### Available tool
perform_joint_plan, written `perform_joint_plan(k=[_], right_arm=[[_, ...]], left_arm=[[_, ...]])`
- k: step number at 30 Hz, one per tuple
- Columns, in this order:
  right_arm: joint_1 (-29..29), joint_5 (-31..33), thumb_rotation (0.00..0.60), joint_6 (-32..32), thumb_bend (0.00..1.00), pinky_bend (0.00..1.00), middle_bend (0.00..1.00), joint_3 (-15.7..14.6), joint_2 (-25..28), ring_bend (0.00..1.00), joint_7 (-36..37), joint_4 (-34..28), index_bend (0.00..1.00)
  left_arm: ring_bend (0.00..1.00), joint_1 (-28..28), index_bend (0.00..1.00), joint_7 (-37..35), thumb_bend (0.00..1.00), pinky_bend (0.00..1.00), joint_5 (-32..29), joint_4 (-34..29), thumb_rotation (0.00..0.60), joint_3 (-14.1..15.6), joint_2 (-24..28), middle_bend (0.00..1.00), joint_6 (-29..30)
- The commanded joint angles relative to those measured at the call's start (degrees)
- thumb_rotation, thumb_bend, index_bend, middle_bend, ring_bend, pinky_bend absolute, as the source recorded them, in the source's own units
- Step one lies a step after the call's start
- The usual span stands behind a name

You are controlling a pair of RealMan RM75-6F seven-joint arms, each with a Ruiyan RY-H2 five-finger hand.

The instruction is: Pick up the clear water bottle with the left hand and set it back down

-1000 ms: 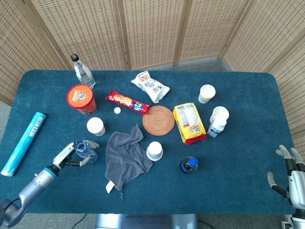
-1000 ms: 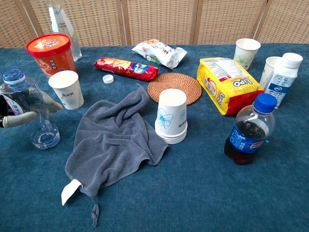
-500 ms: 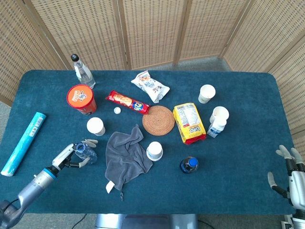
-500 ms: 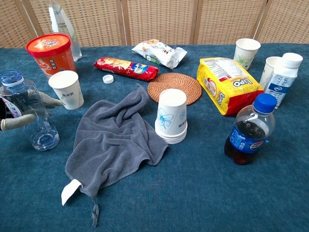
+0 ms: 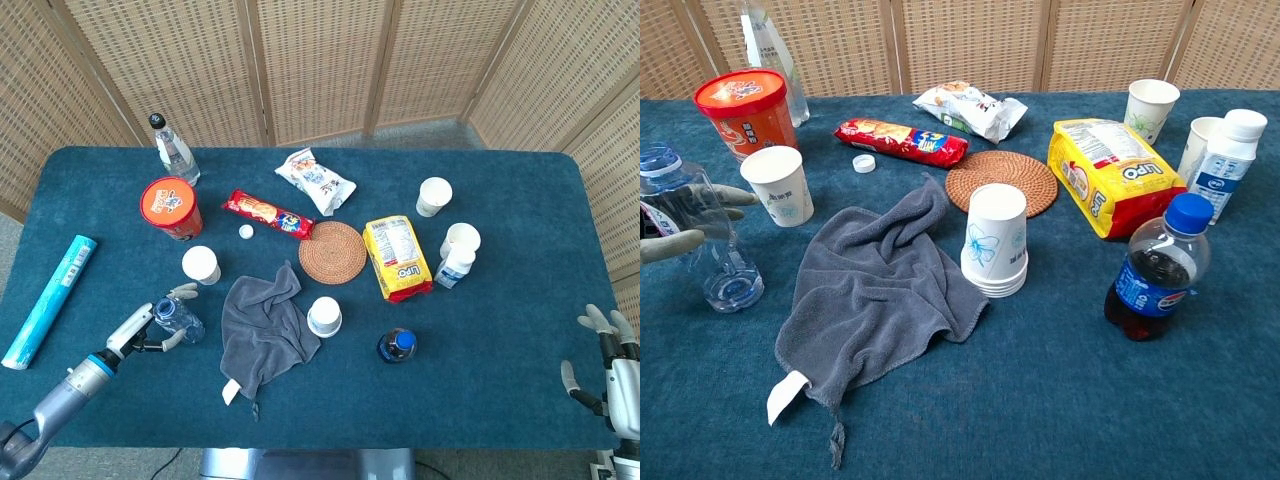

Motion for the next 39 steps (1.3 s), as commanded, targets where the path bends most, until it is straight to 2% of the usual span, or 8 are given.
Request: perform_joint_plan(k=[1,8,12,19,30,39], right_arm=[[0.0,-0.1,0.600,0.1,0.46,0.21,0.26,0.0,0.0,0.00,0.1,0.0,0.00],[-0.3,-0.4,0.600,0.6,0.46,0.20,0.26,-0.1,-0.1,0.00,0.4,0.2,0.00],[-0.2,-0.8,0.600,0.7,0.46,0.18,0.26,-0.2,-0.1,0.00,0.8,0.1,0.00],[-0.1,-1.1,0.600,0.6,0.46,0.15,0.26,-0.2,-0.2,0.00,1.3,0.3,0.00],[0.7,-1.2,0.600,-0.2,0.46,0.15,0.25,0.0,-0.5,0.00,1.3,0.5,0.00],[1.6,-0.9,0.600,-1.3,0.46,0.15,0.25,0.3,-0.9,0.00,0.7,0.3,0.00]], left_arm=[[0.00,0.1,0.12,0.8,0.46,0.06,0.0,-0.3,0.456,0.1,0.3,0.05,0.0],[0.00,0.2,0.05,1.9,0.42,0.01,0.2,-1.2,0.443,0.5,1.2,0.00,0.1],[0.00,0.4,0.00,2.8,0.40,0.00,0.3,-1.7,0.408,0.6,1.6,0.00,0.3],[0.00,1.0,0.00,4.2,0.40,0.00,0.3,-3.5,0.387,0.9,3.2,0.00,1.3],[0.00,1.9,0.00,6.6,0.40,0.00,0.7,-8.2,0.389,1.5,8.0,0.00,3.1],[0.00,3.1,0.00,9.7,0.39,0.00,1.7,-14.8,0.386,2.7,15.5,0.00,5.8]])
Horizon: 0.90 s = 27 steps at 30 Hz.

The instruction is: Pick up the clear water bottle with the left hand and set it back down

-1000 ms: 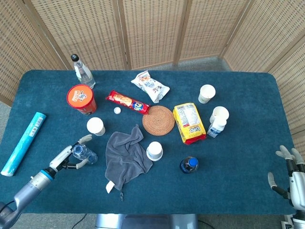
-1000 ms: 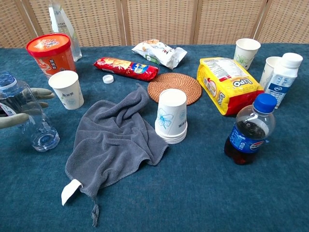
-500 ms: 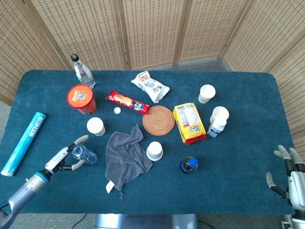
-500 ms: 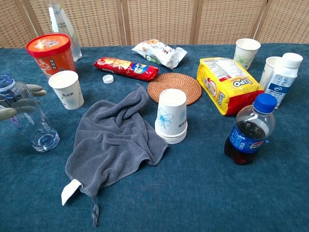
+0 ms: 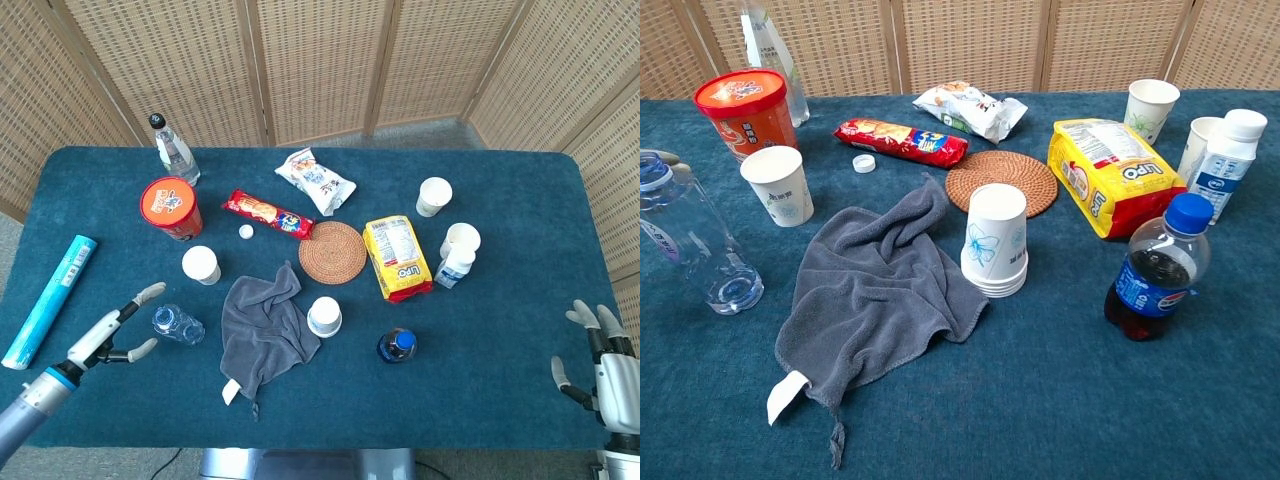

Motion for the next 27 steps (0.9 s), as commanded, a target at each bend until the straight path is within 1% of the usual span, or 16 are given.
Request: perform_joint_plan(k=[1,6,9,13,15,20,23,27], right_arm=[[0.3,0.1,0.600,-0.3,0.45,0.14,0.25,0.1,-0.1,0.00,-0.2,-0.1,0.00],[0.8,0.0,0.600,-0.8,0.46,0.14,0.25,0.2,-0.1,0.00,-0.7,-0.5,0.00],[0.9,0.1,0.600,-0.9,0.46,0.14,0.25,0.3,0.0,0.00,-1.0,-0.7,0.00],[0.9,0.5,0.600,-0.9,0.47,0.14,0.25,0.4,0.2,0.00,-1.9,-0.8,0.00],[1.0,0.5,0.600,-1.1,0.47,0.13,0.24,0.3,0.2,0.00,-2.3,-0.6,0.00],[1.3,0.7,0.600,-1.6,0.46,0.12,0.22,0.2,0.6,0.00,-3.5,-0.1,0.00],[1.5,0.9,0.600,-1.9,0.46,0.12,0.22,0.3,0.8,0.00,-5.2,0.2,0.00],[1.9,1.4,0.600,-2.6,0.45,0.11,0.22,0.4,1.0,0.00,-7.5,0.4,0.00]], left_arm=[[0.00,0.6,0.00,1.7,0.39,0.00,0.6,-3.0,0.384,0.7,3.2,0.00,1.3],[0.00,1.6,0.00,3.4,0.39,0.00,0.8,-6.9,0.384,0.8,7.5,0.00,3.4],[0.00,2.2,0.00,4.4,0.39,0.03,1.0,-9.1,0.384,0.9,9.9,0.00,4.6],[0.00,2.3,0.05,7.8,0.39,0.06,0.9,-12.8,0.385,1.7,14.7,0.01,3.7],[0.00,2.6,0.06,9.7,0.39,0.06,0.5,-14.4,0.387,1.7,16.6,0.02,3.7],[0.01,4.9,0.08,16.9,0.40,0.07,-2.4,-19.3,0.379,0.7,20.7,0.05,5.2],[0.02,6.6,0.09,23.4,0.40,0.07,-4.7,-21.9,0.378,-0.1,22.4,0.07,6.0],[0.03,8.5,0.10,34.7,0.41,0.07,-8.1,-25.1,0.379,-1.0,24.5,0.07,6.0]])
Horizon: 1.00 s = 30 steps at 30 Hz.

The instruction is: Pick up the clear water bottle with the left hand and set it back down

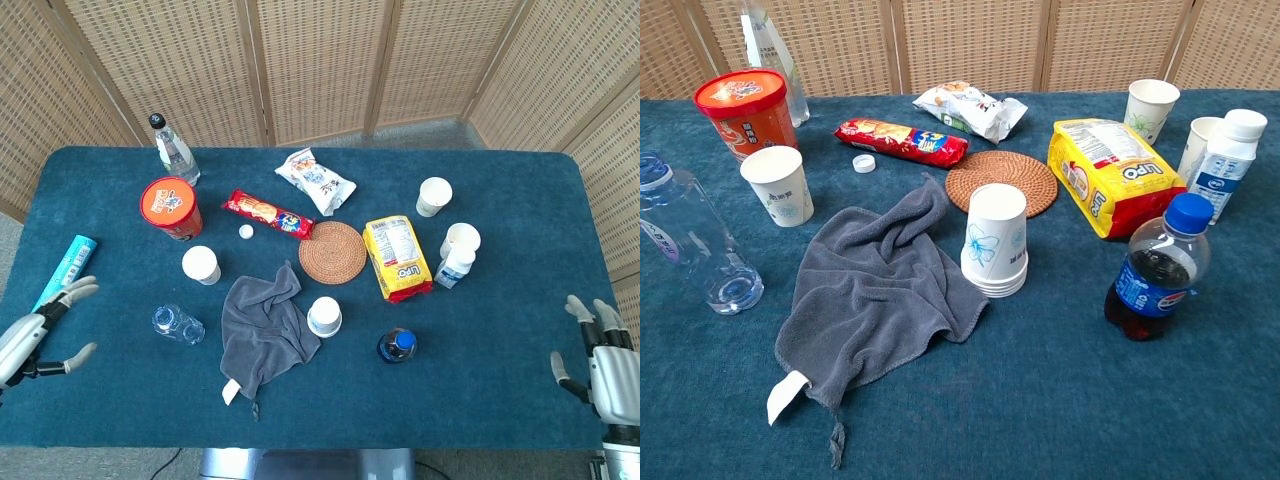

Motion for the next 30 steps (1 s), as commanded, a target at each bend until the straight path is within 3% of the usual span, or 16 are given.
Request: perform_joint_plan(k=[1,4,12,30], right_arm=[[0.4,0.6,0.600,-0.7,0.45,0.11,0.22,0.2,0.2,0.00,-2.0,0.3,0.00],[0.6,0.6,0.600,-0.7,0.45,0.10,0.22,0.2,0.3,0.00,-3.7,0.3,0.00],[0.3,0.9,0.600,-0.2,0.45,0.09,0.22,0.1,0.0,0.00,-5.6,0.7,0.00],[0.4,1.1,0.600,-1.0,0.45,0.09,0.22,-0.6,-0.1,0.00,-5.4,0.3,0.00]], left_arm=[[0.03,3.2,0.10,14.3,0.41,0.07,-5.2,-5.0,0.377,-1.7,3.1,0.07,1.0],[0.03,5.2,0.10,22.4,0.41,0.07,-7.2,-8.1,0.376,-2.5,3.7,0.07,2.6],[0.03,10.2,0.09,35.3,0.41,0.03,-6.7,-12.3,0.378,-3.4,3.0,0.07,7.8],[0.03,13.4,0.08,37.4,0.41,0.04,-4.1,-10.8,0.383,-7.2,-1.1,0.07,9.9]])
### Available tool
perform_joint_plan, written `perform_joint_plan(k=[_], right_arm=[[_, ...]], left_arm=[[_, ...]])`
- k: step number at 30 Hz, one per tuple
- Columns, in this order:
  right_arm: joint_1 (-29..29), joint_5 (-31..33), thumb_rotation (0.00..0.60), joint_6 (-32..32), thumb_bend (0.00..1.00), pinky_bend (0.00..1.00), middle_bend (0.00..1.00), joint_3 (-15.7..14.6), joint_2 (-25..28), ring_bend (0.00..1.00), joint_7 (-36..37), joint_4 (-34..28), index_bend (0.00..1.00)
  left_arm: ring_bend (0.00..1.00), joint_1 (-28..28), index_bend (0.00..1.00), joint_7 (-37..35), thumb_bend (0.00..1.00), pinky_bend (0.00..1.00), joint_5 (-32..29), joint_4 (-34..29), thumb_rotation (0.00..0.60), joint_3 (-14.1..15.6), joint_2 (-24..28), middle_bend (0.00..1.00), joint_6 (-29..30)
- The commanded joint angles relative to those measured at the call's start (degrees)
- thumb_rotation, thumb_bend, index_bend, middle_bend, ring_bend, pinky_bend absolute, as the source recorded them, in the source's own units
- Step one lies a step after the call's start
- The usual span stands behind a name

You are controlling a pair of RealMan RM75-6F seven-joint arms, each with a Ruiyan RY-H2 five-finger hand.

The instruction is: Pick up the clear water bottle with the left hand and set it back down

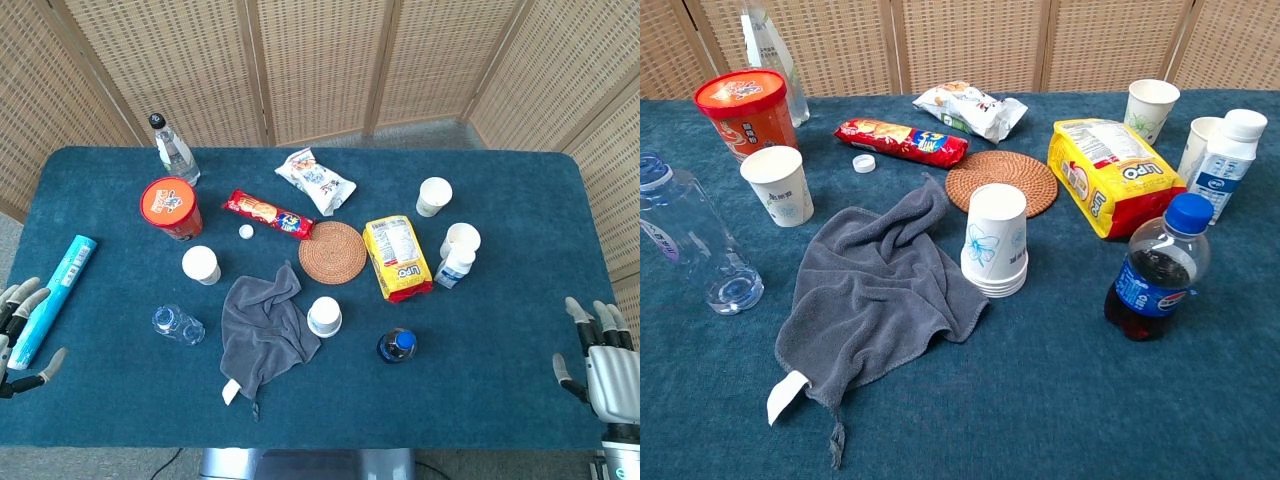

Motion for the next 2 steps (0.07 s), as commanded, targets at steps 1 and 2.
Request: perform_joint_plan(k=[1,2], right_arm=[[-0.1,0.1,0.600,0.1,0.45,0.09,0.22,0.0,0.0,0.00,0.1,0.0,0.00],[-0.1,0.1,0.600,0.1,0.45,0.09,0.22,0.0,0.0,0.00,0.1,0.0,0.00]], left_arm=[[0.03,0.2,0.08,0.2,0.41,0.04,0.4,-0.1,0.383,-0.2,0.0,0.07,-0.2],[0.03,0.3,0.08,0.3,0.41,0.04,0.5,0.0,0.384,-0.3,-0.1,0.07,-0.2]])
